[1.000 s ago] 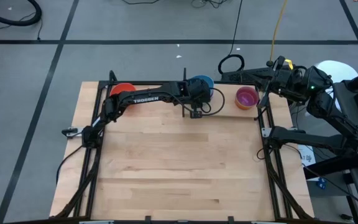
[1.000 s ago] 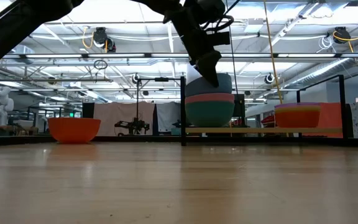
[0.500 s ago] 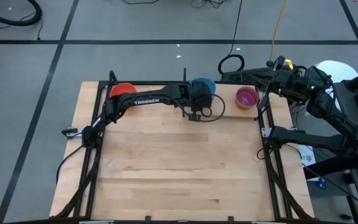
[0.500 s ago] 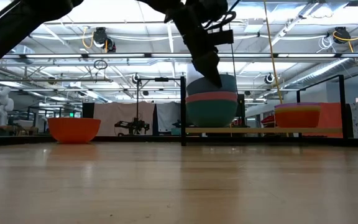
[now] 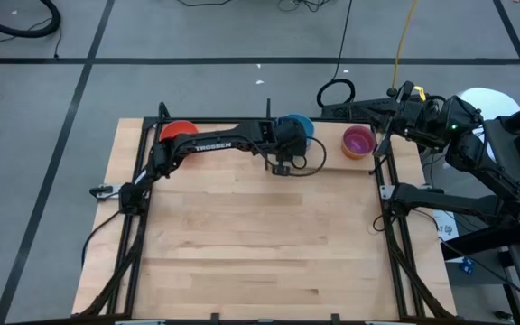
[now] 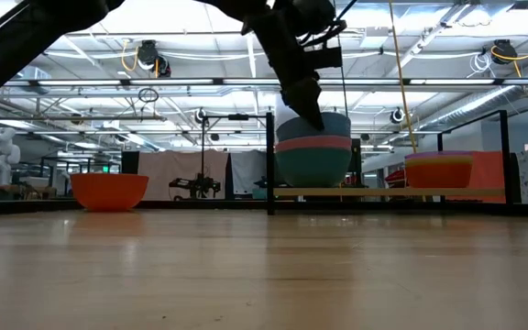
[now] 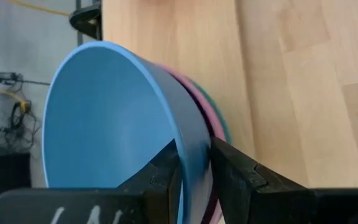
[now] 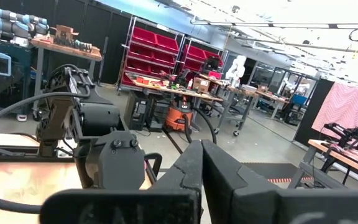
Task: Place and stack bowls onto a shelf
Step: Stack the large blue bowl on top of the large pink bowl on the shelf
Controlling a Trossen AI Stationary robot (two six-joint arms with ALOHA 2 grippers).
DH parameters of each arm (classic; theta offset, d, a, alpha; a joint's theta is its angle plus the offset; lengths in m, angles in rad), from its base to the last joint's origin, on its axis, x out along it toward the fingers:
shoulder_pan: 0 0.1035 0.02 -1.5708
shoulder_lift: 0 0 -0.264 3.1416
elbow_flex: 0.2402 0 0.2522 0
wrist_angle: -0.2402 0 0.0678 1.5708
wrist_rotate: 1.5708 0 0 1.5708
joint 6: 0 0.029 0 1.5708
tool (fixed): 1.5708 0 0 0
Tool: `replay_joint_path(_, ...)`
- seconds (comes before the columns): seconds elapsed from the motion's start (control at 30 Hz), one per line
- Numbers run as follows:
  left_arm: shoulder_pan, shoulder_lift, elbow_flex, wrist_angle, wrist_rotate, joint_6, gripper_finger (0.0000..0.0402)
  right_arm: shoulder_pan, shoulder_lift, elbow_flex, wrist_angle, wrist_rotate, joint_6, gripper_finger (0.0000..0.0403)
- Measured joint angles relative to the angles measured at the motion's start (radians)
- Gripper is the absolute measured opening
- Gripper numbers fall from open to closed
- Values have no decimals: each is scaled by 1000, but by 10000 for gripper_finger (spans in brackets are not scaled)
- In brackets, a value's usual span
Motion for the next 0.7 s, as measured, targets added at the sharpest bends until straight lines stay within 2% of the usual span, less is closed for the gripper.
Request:
replay_joint_path(0.3,-2,-3,0,13,-8,-21,86,0,0,0,0,0,0,0)
replay_joint_path(0.5,-20,-29,2,75,-140,30,86,0,0,0,0,0,0,0)
replay_joint_path(0.57,-24,-27,1,20,-112,36,86,0,0,0,0,0,0,0)
replay_joint_path(0.63,-24,-22,0,-42,-26,40,86,0,0,0,0,0,0,0)
replay_joint_path(0.7,-26,-17,0,-51,5,22,86,0,0,0,0,0,0,0)
